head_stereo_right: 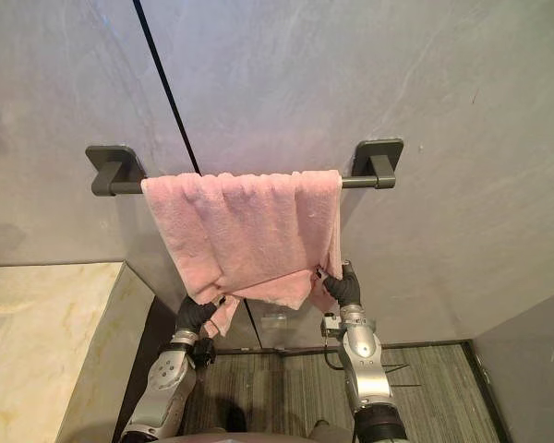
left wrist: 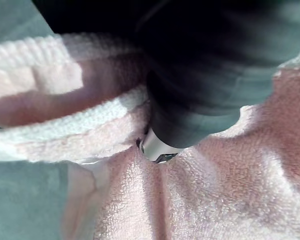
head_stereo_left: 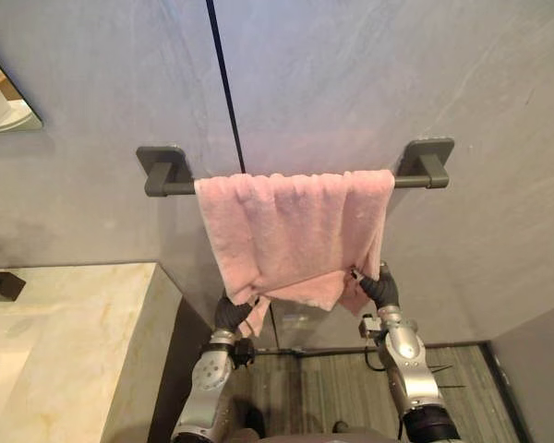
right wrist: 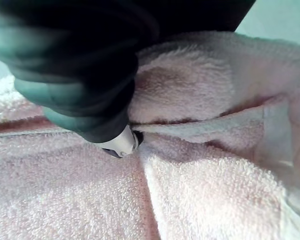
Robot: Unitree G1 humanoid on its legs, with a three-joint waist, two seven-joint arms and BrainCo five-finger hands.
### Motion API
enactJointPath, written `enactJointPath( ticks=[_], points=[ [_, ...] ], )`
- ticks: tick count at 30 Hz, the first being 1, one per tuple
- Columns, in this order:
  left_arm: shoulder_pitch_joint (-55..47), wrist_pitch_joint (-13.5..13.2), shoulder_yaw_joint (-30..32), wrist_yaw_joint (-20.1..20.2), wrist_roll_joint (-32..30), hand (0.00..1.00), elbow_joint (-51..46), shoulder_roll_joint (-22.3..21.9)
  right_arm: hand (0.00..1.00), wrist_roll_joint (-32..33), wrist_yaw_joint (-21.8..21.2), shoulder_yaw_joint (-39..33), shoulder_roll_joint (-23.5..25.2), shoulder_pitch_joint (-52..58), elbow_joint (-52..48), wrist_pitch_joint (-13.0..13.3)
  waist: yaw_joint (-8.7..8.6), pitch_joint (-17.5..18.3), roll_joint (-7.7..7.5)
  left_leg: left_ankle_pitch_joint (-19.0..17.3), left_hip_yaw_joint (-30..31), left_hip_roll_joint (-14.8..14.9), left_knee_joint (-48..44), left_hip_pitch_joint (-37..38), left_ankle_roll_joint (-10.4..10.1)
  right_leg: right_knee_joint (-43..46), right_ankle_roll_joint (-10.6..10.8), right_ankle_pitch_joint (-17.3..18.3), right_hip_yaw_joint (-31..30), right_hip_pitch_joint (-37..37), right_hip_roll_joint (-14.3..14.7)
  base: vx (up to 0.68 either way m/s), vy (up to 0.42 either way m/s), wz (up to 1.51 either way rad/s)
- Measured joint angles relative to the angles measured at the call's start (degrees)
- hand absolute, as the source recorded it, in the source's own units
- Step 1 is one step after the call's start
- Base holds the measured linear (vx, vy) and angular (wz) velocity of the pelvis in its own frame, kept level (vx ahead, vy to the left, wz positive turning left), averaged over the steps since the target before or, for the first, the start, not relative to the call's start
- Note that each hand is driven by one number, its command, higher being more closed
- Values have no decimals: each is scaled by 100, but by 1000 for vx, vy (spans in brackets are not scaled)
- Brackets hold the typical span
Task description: Organize washtable
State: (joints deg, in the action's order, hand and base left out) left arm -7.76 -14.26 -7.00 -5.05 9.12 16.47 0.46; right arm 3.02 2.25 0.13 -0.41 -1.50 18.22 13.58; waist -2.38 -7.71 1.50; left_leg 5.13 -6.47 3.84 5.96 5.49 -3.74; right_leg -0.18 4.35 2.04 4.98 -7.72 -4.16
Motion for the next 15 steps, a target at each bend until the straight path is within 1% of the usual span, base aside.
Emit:
enactJointPath(
  ticks=[1, 7, 10, 11, 12, 13, 15],
  points=[
    [-11, 0, 65, 0, 46, 100, 19, -44, 100, -108, 0, 5, 24, -34, 80, 6, 0, -1, 0, -3, 3, -1, 1, 14, 2, -3, 16, 27, 4, -12, -2, -29, -6, 4],
    [-15, 3, 116, -1, 48, 100, 240, -112, 100, -295, 10, 1, 56, -147, 355, 23, 1, -6, -14, -15, 122, -19, 2, 2, 17, -3, 12, 98, 121, -62, -17, -16, -9, 11],
    [-2, -12, 118, 0, -26, 100, 318, -111, 100, -359, 42, -1, 59, -184, 521, 100, 6, -7, -18, -15, 152, -25, 2, 11, 16, -6, 10, 121, 142, -88, -18, 8, -9, 4],
    [5, -22, 117, 0, -90, 100, 391, -112, 0, -359, 61, -2, 63, -201, 543, 115, 5, -7, -19, -16, 154, -25, 2, 11, 14, -7, 13, 125, 143, -89, -18, 0, 0, 0],
    [12, -23, 117, 0, -91, 100, 411, -112, 0, -359, 110, -17, 65, -210, 600, 115, 5, -7, -24, -20, 154, -25, 2, 12, 10, -8, 19, 126, 143, -91, -17, 0, 0, 0],
    [17, -22, 117, 0, -98, 0, 425, -111, 0, -358, 134, -32, 65, -208, 634, 115, 5, -8, -26, -22, 154, -25, 2, 14, 9, -7, 25, 125, 143, -93, -17, 0, 0, 0],
    [27, -12, 135, -1, -137, 0, 541, -104, 0, -353, 211, -155, 65, -212, 722, 117, 2, -8, -30, -26, 149, -26, 2, 21, 16, -7, 27, 126, 140, -104, -16, 0, 0, 0]
  ],
)
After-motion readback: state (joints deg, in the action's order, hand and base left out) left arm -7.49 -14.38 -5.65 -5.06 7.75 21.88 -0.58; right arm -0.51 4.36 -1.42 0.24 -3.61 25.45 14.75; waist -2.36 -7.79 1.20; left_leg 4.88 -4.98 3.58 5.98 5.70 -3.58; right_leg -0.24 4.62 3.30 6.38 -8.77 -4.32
